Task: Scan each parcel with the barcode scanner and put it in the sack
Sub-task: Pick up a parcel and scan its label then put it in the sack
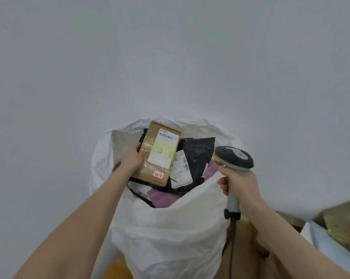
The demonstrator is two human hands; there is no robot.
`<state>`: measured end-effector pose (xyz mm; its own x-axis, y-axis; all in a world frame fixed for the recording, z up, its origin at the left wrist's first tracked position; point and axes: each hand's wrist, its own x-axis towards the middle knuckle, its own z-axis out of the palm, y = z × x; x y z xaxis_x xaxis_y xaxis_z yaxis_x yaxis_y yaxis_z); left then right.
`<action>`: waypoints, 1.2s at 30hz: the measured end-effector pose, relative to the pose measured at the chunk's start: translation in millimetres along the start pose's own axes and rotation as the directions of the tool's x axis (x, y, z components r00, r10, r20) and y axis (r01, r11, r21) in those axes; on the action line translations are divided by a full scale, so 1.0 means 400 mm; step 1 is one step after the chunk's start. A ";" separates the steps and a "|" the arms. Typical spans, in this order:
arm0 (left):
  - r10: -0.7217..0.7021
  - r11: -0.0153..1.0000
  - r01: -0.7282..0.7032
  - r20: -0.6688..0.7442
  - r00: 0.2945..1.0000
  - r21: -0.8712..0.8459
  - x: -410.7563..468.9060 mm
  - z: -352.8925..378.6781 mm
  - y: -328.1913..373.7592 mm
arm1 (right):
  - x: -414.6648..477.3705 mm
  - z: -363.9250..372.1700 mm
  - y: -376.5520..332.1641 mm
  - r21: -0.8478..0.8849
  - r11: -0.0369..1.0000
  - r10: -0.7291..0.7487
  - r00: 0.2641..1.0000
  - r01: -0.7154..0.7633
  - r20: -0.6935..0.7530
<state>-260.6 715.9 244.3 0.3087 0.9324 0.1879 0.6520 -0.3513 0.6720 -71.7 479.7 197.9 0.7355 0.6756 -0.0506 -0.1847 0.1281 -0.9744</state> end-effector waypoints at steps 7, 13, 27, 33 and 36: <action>0.384 0.717 -0.338 0.059 0.921 0.610 -0.003 0.205 0.004 | 0.072 0.037 0.046 -0.050 0.998 0.031 0.997 -0.035 -0.077; 0.166 0.777 -0.284 0.253 0.953 0.562 0.074 0.226 -0.009 | 0.099 0.054 0.056 -0.022 0.997 0.066 0.993 -0.069 -0.094; 0.126 0.865 -0.203 0.194 0.973 0.459 0.090 0.234 -0.034 | 0.048 -0.015 0.077 0.032 0.996 0.088 0.982 -0.084 -0.165; 0.266 0.916 -0.255 0.007 0.964 0.310 -0.044 0.254 0.149 | -0.049 -0.170 0.067 0.129 0.983 0.153 0.972 -0.131 -0.180; 0.420 0.870 -0.393 -0.028 0.907 0.298 -0.138 0.311 0.286 | -0.098 -0.259 0.077 0.188 0.971 0.185 0.962 -0.147 -0.202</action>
<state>-116.9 613.7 221.9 0.5346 0.7007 0.4724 0.6520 -0.6977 0.2968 -38.5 381.8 147.3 0.8048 0.5269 -0.2732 -0.4104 0.1615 -0.8975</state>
